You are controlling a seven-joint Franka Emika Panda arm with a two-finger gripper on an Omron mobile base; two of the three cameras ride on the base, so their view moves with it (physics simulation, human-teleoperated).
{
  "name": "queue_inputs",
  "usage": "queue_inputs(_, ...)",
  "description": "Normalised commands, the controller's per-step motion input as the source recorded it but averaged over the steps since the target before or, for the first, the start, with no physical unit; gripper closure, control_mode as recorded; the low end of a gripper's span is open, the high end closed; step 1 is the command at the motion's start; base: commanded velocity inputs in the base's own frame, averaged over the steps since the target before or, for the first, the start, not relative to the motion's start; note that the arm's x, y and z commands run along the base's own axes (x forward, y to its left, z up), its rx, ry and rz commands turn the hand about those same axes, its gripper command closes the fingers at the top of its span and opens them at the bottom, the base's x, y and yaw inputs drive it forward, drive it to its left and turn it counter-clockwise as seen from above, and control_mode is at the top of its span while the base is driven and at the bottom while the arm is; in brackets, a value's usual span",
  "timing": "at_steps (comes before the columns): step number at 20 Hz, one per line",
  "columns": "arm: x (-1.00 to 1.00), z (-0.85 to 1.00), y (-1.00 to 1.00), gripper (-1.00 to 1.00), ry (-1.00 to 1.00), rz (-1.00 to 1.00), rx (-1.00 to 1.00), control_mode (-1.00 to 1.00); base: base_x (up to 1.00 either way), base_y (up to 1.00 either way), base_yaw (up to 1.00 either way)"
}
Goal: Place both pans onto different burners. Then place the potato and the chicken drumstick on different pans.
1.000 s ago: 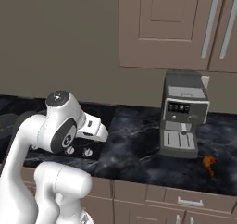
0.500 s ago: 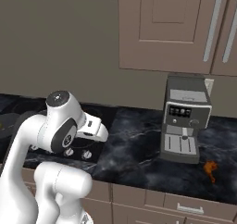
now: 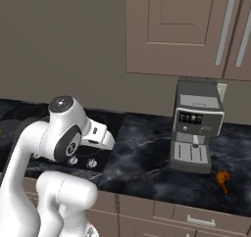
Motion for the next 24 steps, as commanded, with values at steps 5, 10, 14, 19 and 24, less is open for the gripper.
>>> queue_inputs(5,0.00,0.00,-0.25,-1.00,0.00,0.00,0.00,-1.00,0.01,-0.07,0.00)
queue_inputs(10,-0.01,-0.01,-0.75,-1.00,0.00,0.00,0.00,-1.00,0.00,0.00,0.00)
queue_inputs(14,-0.06,-0.01,-0.83,-1.00,0.00,0.00,0.00,-1.00,0.00,0.00,0.00)
queue_inputs(19,0.00,-0.01,-0.69,-1.00,0.00,0.00,0.00,-1.00,0.00,0.00,0.00)
queue_inputs(24,0.00,-0.03,-0.53,-1.00,0.01,0.00,0.00,-1.00,0.00,0.00,0.00)
